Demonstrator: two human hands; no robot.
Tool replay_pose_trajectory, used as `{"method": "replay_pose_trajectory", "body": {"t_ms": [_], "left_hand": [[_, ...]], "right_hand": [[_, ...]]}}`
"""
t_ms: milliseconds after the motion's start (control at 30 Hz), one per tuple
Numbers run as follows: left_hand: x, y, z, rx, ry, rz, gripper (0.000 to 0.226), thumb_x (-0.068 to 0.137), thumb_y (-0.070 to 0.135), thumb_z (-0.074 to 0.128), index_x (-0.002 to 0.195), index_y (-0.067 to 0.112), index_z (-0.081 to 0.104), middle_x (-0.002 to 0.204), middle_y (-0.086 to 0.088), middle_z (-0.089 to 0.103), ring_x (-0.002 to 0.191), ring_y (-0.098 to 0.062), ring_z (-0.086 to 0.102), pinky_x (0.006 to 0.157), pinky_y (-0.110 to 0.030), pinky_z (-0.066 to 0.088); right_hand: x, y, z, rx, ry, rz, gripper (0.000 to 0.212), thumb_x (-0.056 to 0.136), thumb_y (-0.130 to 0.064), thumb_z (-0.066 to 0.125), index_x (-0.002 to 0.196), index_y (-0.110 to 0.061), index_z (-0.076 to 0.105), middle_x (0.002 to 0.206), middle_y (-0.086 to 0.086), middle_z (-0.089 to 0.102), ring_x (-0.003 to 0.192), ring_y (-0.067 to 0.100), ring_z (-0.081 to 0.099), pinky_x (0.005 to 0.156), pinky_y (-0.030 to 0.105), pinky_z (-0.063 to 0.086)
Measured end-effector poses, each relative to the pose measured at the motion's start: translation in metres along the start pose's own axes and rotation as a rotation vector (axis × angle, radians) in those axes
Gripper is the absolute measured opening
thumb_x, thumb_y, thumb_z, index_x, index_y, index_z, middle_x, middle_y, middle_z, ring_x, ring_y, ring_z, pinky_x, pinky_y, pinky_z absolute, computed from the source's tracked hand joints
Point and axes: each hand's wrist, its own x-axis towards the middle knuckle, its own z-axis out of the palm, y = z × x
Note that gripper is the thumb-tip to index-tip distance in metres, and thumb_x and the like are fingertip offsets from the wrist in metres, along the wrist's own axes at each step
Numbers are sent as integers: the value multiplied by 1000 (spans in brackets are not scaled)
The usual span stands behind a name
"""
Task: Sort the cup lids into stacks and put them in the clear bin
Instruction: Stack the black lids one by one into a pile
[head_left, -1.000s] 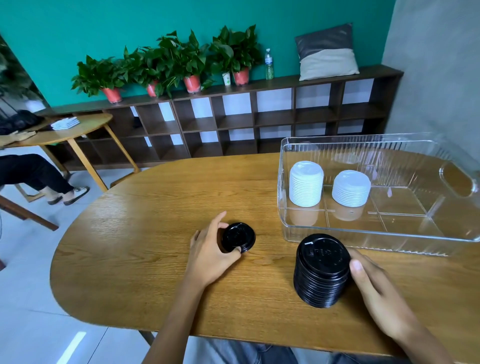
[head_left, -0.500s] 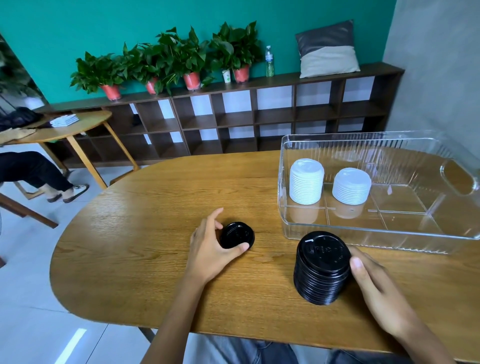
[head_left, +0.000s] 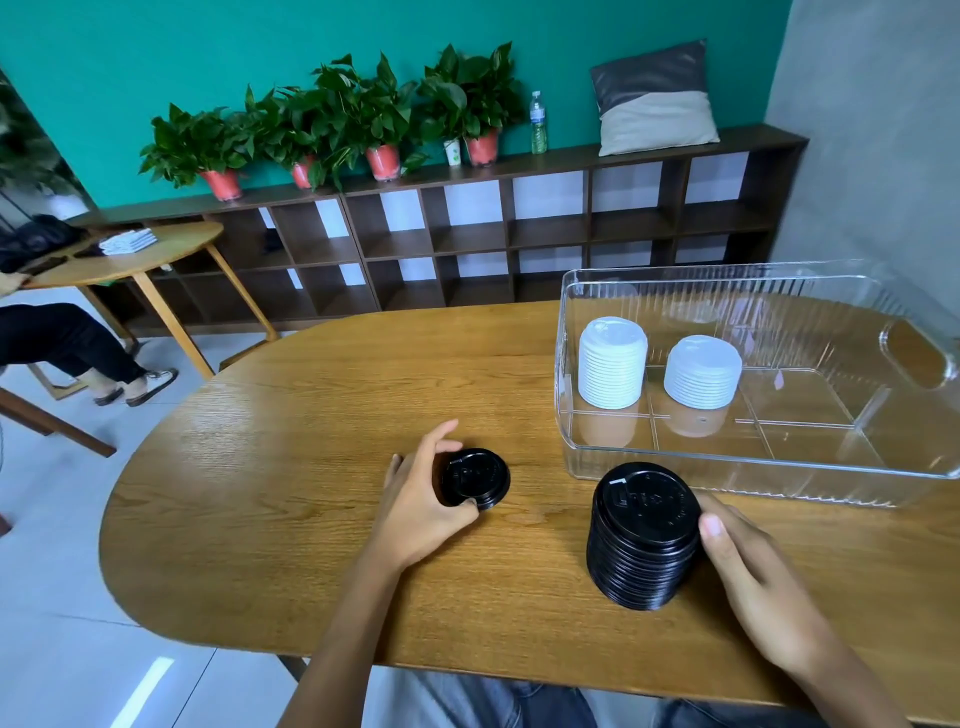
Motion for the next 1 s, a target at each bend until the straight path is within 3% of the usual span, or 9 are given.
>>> {"method": "replay_pose_trajectory", "body": {"t_ms": [67,133,300,433,500,633,733,833,1000], "left_hand": [[1,-2,1,-13,-14,-12,88,61,64,68,138,66,26,128,36,55,132,4,42,127,-49,9],[1,-4,2,-59,15,-34,86,61,62,71,136,67,29,123,39,54,132,-1,43,122,-48,23],[-2,-5,2,-198,113,33,81,67,52,86,131,66,38,121,30,59,120,7,55,108,-30,41],[-16,13,7,-399,239,154,71,71,45,84,133,54,50,123,12,63,120,-16,61,110,-35,46],[-29,32,17,-482,284,235,72,73,39,84,136,49,50,125,6,63,121,-24,61,109,-35,47],[-47,82,48,-487,185,343,78,79,40,84,146,42,43,131,5,61,124,-27,59,106,-32,45],[-49,108,64,-410,108,394,78,82,41,81,148,41,40,133,12,60,127,-21,58,107,-26,42],[-47,113,67,-357,72,432,78,83,40,81,148,41,39,133,14,60,128,-17,57,106,-19,39],[-42,110,64,-320,29,462,80,82,38,81,148,44,37,135,12,59,130,-18,56,108,-21,39]], "right_hand": [[1,-1,0,-3,-2,-7,51,98,-68,27,132,-45,57,130,-22,64,128,4,53,100,19,38],[1,-3,1,-5,-1,-10,51,98,-69,26,130,-46,58,128,-22,64,127,5,54,101,20,38],[1,-5,0,-37,-11,-16,50,99,-66,26,132,-45,57,129,-25,63,128,1,53,103,5,27],[1,-5,0,-42,-14,-26,49,100,-64,26,131,-44,57,129,-23,64,127,4,55,103,11,31],[2,-3,0,-34,-6,-29,46,100,-65,27,130,-46,57,128,-24,64,126,3,55,104,22,36],[1,0,0,-46,-19,-10,50,99,-67,26,130,-44,57,128,-21,64,126,6,55,105,43,39],[1,-3,-2,-38,-23,2,45,98,-68,27,129,-50,56,129,-23,63,126,4,53,106,36,38],[-1,-5,-2,-16,-21,19,45,97,-71,28,127,-53,56,127,-23,64,125,4,54,107,43,39],[-1,-10,-4,30,6,39,48,95,-75,24,124,-56,57,127,-27,63,126,0,53,107,39,38]]}}
